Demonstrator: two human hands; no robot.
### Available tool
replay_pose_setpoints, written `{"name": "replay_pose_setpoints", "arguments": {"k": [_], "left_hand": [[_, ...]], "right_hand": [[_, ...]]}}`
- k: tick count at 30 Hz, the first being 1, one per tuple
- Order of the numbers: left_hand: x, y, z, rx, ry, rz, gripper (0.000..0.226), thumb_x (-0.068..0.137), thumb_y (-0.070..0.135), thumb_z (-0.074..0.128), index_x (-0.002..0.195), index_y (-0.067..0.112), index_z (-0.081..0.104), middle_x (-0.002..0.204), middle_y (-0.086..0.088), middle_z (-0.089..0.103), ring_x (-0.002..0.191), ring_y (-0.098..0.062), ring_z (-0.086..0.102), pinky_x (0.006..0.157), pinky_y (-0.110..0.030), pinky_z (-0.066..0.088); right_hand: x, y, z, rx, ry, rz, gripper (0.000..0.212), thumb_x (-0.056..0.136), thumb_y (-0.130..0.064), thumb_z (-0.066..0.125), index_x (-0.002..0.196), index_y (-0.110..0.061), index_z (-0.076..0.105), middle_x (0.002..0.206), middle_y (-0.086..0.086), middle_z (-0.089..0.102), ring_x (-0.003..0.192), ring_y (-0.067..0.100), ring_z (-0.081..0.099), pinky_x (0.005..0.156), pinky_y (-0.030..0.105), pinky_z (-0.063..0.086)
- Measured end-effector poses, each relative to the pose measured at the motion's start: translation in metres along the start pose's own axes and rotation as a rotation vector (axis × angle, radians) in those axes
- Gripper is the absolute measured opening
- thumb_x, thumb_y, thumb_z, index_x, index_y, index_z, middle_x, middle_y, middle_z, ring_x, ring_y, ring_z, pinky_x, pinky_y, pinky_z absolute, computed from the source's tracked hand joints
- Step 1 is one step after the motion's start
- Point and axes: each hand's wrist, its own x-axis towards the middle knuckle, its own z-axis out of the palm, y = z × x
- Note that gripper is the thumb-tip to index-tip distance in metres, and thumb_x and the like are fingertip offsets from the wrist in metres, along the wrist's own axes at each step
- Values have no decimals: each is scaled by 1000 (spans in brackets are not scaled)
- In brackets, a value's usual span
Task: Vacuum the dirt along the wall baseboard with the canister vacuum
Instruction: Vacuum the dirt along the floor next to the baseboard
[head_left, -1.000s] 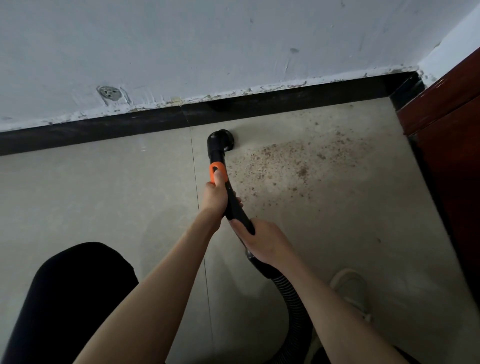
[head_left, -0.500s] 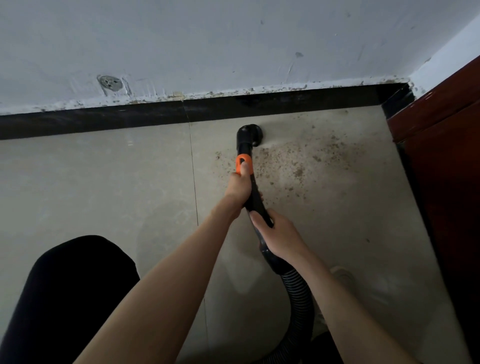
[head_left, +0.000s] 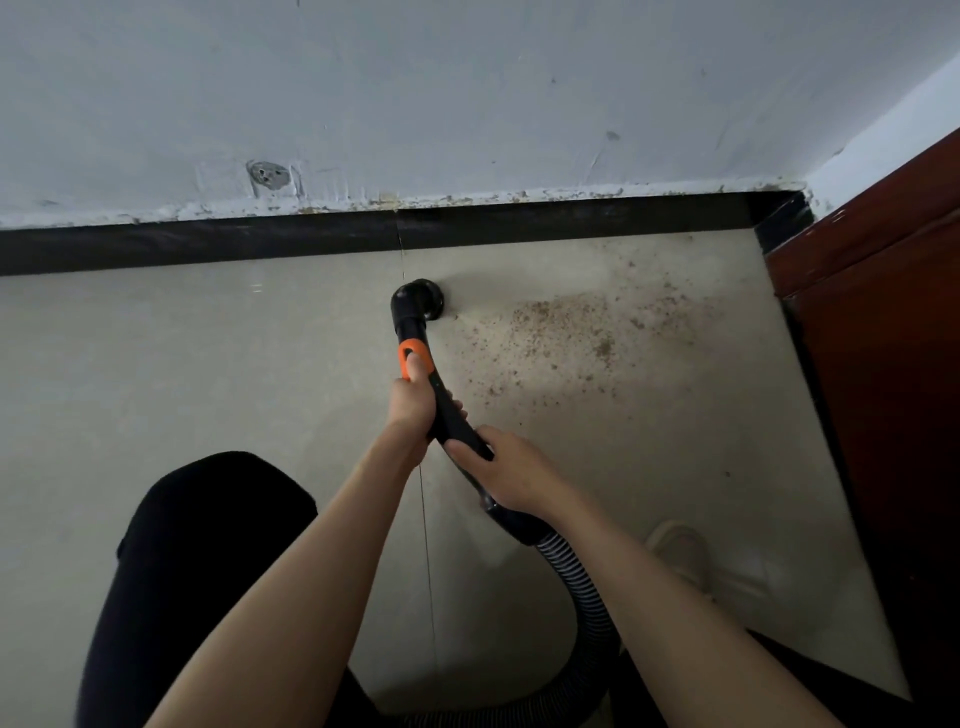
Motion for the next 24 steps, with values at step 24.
{"name": "replay_pose_setpoints", "arguments": {"k": [24], "left_hand": [[-21, -21, 75, 268, -177, -10, 56, 99, 50, 26, 109, 0, 50, 90, -18, 57, 89, -36, 62, 88, -53, 52]], "right_hand": [[-45, 49, -29, 147, 155, 155, 47, 93, -60, 44, 88, -15, 57, 79, 17, 68, 71, 31, 68, 70, 46, 54]]}}
